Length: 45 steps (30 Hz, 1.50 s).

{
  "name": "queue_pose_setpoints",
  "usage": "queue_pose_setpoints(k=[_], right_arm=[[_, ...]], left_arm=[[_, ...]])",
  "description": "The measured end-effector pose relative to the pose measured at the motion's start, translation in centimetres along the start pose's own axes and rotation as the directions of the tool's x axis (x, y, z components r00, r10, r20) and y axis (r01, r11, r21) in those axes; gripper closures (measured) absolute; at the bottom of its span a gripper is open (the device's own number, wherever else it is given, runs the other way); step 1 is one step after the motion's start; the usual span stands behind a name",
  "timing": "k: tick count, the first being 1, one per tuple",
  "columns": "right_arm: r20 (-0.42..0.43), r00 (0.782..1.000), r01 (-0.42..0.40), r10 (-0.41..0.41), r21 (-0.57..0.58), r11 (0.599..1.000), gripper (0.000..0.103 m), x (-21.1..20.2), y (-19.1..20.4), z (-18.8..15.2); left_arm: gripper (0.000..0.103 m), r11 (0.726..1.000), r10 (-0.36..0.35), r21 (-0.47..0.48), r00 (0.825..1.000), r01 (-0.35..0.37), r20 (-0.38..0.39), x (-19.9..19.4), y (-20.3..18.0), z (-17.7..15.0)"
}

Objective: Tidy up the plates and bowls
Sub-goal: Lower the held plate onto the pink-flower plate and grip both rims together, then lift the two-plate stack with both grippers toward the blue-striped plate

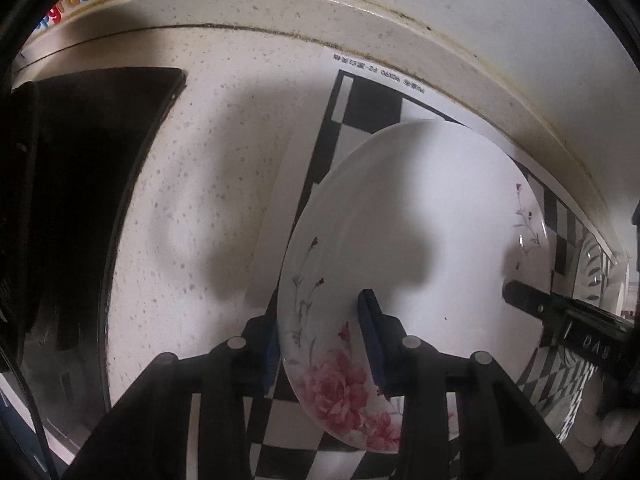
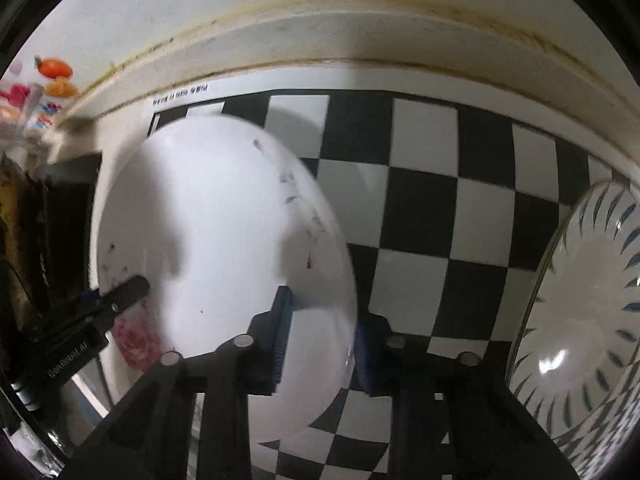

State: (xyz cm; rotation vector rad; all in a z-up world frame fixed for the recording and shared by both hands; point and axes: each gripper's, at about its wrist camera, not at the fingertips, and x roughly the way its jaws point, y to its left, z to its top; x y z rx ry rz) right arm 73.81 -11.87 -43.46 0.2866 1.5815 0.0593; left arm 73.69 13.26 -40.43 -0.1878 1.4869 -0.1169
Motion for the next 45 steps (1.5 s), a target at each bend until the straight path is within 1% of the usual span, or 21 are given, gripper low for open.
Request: queue_pose_setpoints(k=[3, 6, 11, 15, 16, 18, 19, 21, 22, 25, 29, 32, 40, 43, 45], right_arm=[[-0.003, 1.000, -0.030, 0.030, 0.022, 0.999, 0.079, -0.1, -0.9, -0.6], [0.019, 1.000, -0.024, 0.023, 0.004, 1.000, 0.081, -0.9, -0.7, -1.5], [0.040, 0.999, -0.026, 0.026, -0.005, 1.000, 0.083, -2.2, -1.1, -2.6], [0.061, 0.998, -0.029, 0.029, -0.006, 1.000, 0.084, -2.6, -1.4, -3.5], [0.069, 0.997, -0.030, 0.030, -0.002, 1.000, 0.084, -2.7, -1.2, -3.7], [0.082, 0.996, -0.036, 0.036, 0.001, 0.999, 0.084, -3.0, -1.5, -4.2], [0.092, 0.995, -0.043, 0.042, 0.005, 0.999, 0.085, -3.5, -1.8, -4.7], [0.105, 0.993, -0.057, 0.055, 0.012, 0.998, 0.085, -4.6, -2.7, -5.5], [0.116, 0.991, -0.063, 0.061, 0.014, 0.998, 0.085, -5.3, -3.0, -6.0], [0.148, 0.987, -0.071, 0.069, 0.011, 0.997, 0.085, -7.6, -4.9, -8.0], [0.185, 0.979, -0.085, 0.081, 0.016, 0.996, 0.086, -9.8, -6.6, -10.5], [0.218, 0.972, -0.092, 0.085, 0.025, 0.995, 0.087, -12.1, -8.5, -13.0], [0.298, 0.950, -0.129, 0.094, 0.101, 0.986, 0.087, -17.9, -15.4, -20.7], [0.320, 0.943, -0.140, 0.090, 0.138, 0.980, 0.087, -19.0, -17.7, -23.4], [0.325, 0.942, -0.148, 0.088, 0.164, 0.975, 0.087, -19.3, -19.3, -25.0]], left_arm=[[0.070, 1.000, -0.010, 0.002, 1.000, 0.010, 0.007, -0.9, 0.0, -1.0], [0.070, 1.000, 0.000, 0.008, 1.000, 0.000, 0.025, -1.9, -0.5, -1.9], [0.070, 1.000, -0.005, 0.028, 0.998, 0.004, 0.057, -4.1, -0.9, -3.8], [0.070, 0.999, -0.002, 0.052, 0.996, -0.003, 0.084, -5.9, -2.4, -5.5], [0.070, 0.998, -0.005, 0.056, 0.996, 0.000, 0.086, -5.8, -1.8, -4.8], [0.070, 0.998, -0.008, 0.069, 0.996, 0.001, 0.092, -6.7, -2.3, -5.3], [0.070, 0.997, -0.011, 0.071, 0.995, 0.004, 0.095, -6.9, -2.5, -5.1], [0.070, 0.997, -0.016, 0.083, 0.994, 0.007, 0.105, -7.7, -3.4, -6.0], [0.070, 0.996, -0.019, 0.085, 0.994, 0.010, 0.109, -7.5, -3.7, -5.9], [0.070, 0.993, -0.031, 0.118, 0.992, 0.016, 0.126, -8.5, -5.9, -7.0], [0.070, 0.984, -0.050, 0.174, 0.989, 0.025, 0.141, -10.5, -8.3, -9.2], [0.070, 0.978, -0.067, 0.205, 0.987, 0.037, 0.144, -11.0, -10.6, -10.4], [0.070, 0.947, -0.127, 0.312, 0.980, 0.075, 0.150, -13.5, -16.7, -14.2], [0.070, 0.931, -0.140, 0.354, 0.980, 0.083, 0.140, -13.7, -18.8, -15.5], [0.070, 0.922, -0.139, 0.379, 0.982, 0.082, 0.125, -13.1, -20.1, -16.4]])
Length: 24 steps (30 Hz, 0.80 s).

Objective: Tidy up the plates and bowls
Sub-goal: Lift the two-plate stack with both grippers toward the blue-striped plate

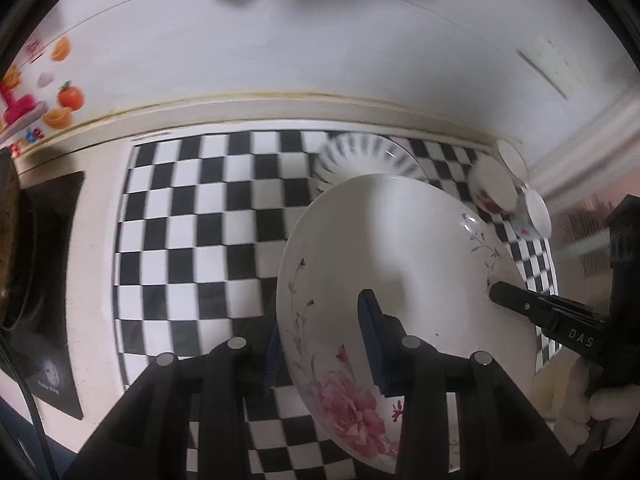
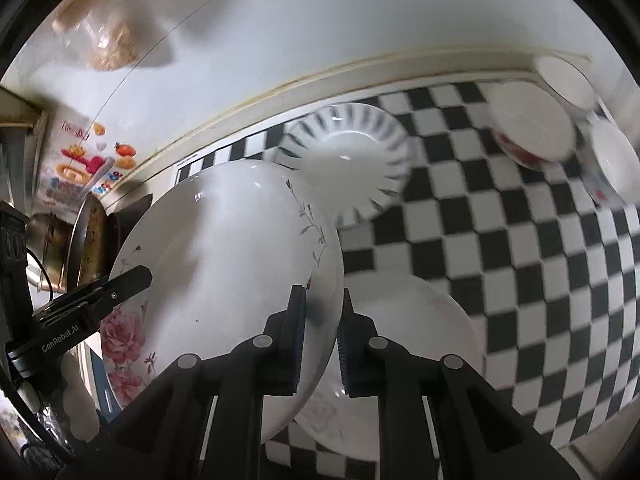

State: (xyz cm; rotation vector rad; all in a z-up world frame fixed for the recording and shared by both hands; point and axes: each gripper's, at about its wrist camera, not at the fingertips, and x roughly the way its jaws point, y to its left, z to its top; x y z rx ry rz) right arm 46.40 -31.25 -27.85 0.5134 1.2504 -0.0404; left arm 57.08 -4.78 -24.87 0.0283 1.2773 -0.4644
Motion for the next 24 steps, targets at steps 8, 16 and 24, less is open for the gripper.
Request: queue_pose_setpoints(k=[8, 16, 24], right_arm=[[-0.037, 0.999, 0.039, -0.037, 0.053, 0.998, 0.087, 0.6, -5.8, -3.5], [-0.103, 0.993, 0.069, -0.062, 0.066, 0.995, 0.087, 3.6, -9.8, -6.0], [-0.119, 0.990, 0.085, -0.078, 0.058, 0.995, 0.088, 4.5, -11.4, -7.0]], left_arm=[[0.070, 0.999, -0.014, 0.044, 0.993, 0.019, -0.113, 4.9, -4.0, -2.6], [0.070, 0.997, 0.023, 0.080, 0.973, -0.005, -0.230, 9.4, -6.1, -5.8], [0.070, 0.996, 0.043, 0.081, 0.961, -0.021, -0.273, 11.1, -6.7, -7.3]])
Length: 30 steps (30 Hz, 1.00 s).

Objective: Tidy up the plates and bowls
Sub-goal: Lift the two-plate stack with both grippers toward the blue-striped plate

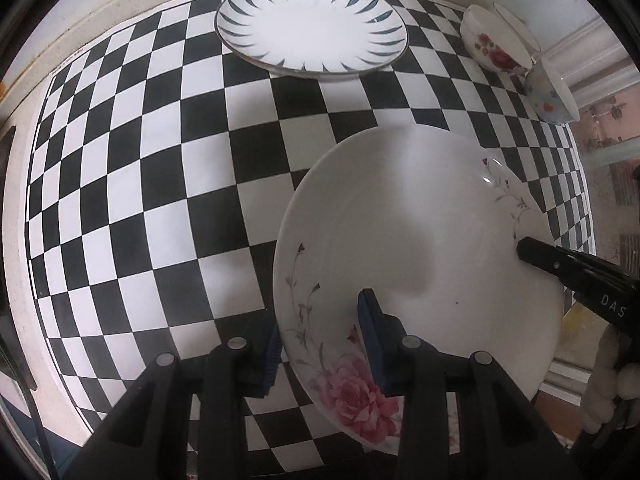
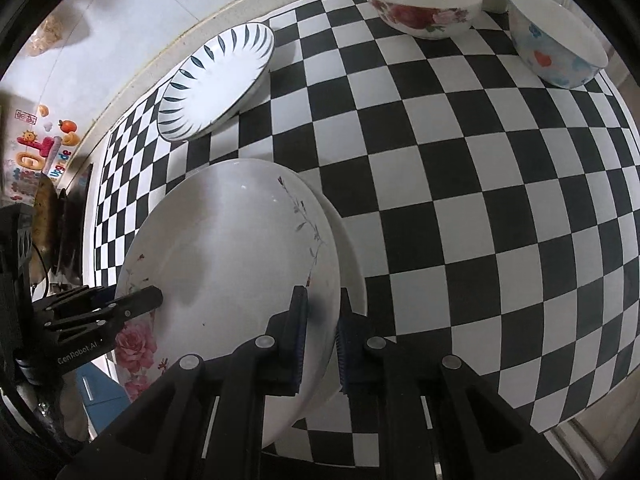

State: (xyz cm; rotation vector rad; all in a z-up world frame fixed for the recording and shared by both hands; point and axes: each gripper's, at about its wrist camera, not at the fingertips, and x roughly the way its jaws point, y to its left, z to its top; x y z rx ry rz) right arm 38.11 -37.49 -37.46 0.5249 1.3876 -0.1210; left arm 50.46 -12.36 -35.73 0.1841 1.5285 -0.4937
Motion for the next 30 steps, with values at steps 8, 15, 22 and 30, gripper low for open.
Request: queue_pose_setpoints(k=[8, 15, 22, 30], right_arm=[[-0.001, 1.000, 0.010, -0.010, -0.010, 1.000, 0.089, 0.6, 0.4, -0.1], [-0.011, 0.999, 0.038, -0.038, -0.033, 0.999, 0.091, 0.6, 0.3, -0.3], [-0.048, 0.995, 0.082, -0.083, -0.033, 0.996, 0.089, 0.7, 0.9, -0.5], [-0.096, 0.990, 0.104, -0.105, -0.011, 0.994, 0.090, 0.8, 1.1, -0.8]], left_arm=[[0.070, 0.997, 0.081, 0.014, 0.996, -0.080, -0.036, 1.0, -0.5, -0.3], [0.071, 0.995, 0.100, 0.017, 0.994, -0.099, -0.052, 1.9, -1.1, -0.9], [0.073, 0.991, 0.136, 0.011, 0.988, -0.135, -0.070, 2.3, -1.7, -0.6], [0.073, 0.985, 0.173, 0.009, 0.983, -0.173, -0.066, 3.0, -4.0, -1.4]])
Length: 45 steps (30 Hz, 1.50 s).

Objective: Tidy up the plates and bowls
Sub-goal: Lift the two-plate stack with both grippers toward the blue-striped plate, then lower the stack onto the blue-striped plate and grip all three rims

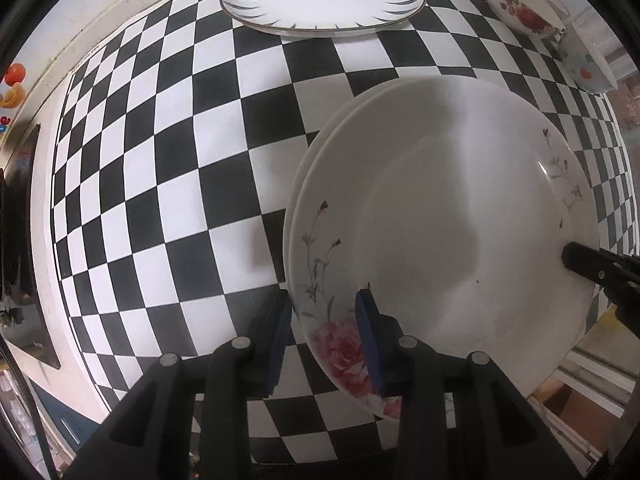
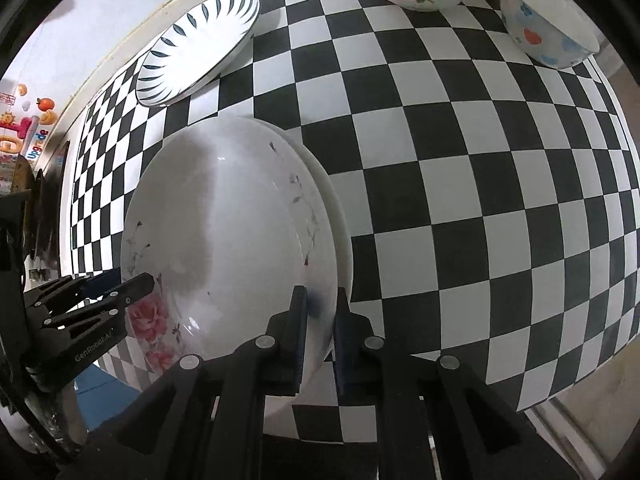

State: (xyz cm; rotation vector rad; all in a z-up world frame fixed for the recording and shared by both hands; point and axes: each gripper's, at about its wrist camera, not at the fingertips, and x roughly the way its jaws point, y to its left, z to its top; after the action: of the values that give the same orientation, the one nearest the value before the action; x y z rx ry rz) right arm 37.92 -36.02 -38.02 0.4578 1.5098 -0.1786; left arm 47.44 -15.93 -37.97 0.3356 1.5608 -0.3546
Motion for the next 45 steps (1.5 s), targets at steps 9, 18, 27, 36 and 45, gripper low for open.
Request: queue_pose_setpoints(k=[9, 18, 27, 36, 45], right_arm=[[-0.020, 0.999, 0.043, -0.044, -0.029, 0.999, 0.090, 0.1, 0.5, -0.1], [-0.044, 0.998, 0.037, -0.038, -0.019, 0.999, 0.090, -1.0, 0.9, -0.9], [-0.069, 0.997, 0.035, -0.039, -0.066, 0.997, 0.037, -3.3, 2.5, -1.2], [-0.023, 0.998, 0.047, -0.050, -0.113, 0.992, 0.029, -7.0, 4.3, -1.0], [0.028, 0.999, 0.036, -0.033, -0.105, 0.994, 0.029, -8.5, 5.4, 3.0]], left_arm=[[0.073, 1.000, 0.008, -0.010, 1.000, -0.008, -0.007, -0.3, 0.0, -1.7], [0.072, 1.000, 0.011, -0.018, 0.997, -0.010, 0.070, -4.4, 0.7, -2.5], [0.069, 0.997, -0.058, -0.041, 0.996, 0.061, 0.075, -8.8, 1.0, -1.7], [0.069, 0.990, -0.111, -0.079, 0.993, 0.115, 0.051, -9.8, 2.0, -1.0], [0.069, 0.989, -0.074, -0.118, 0.994, 0.084, 0.084, -9.6, 4.2, 3.0]])
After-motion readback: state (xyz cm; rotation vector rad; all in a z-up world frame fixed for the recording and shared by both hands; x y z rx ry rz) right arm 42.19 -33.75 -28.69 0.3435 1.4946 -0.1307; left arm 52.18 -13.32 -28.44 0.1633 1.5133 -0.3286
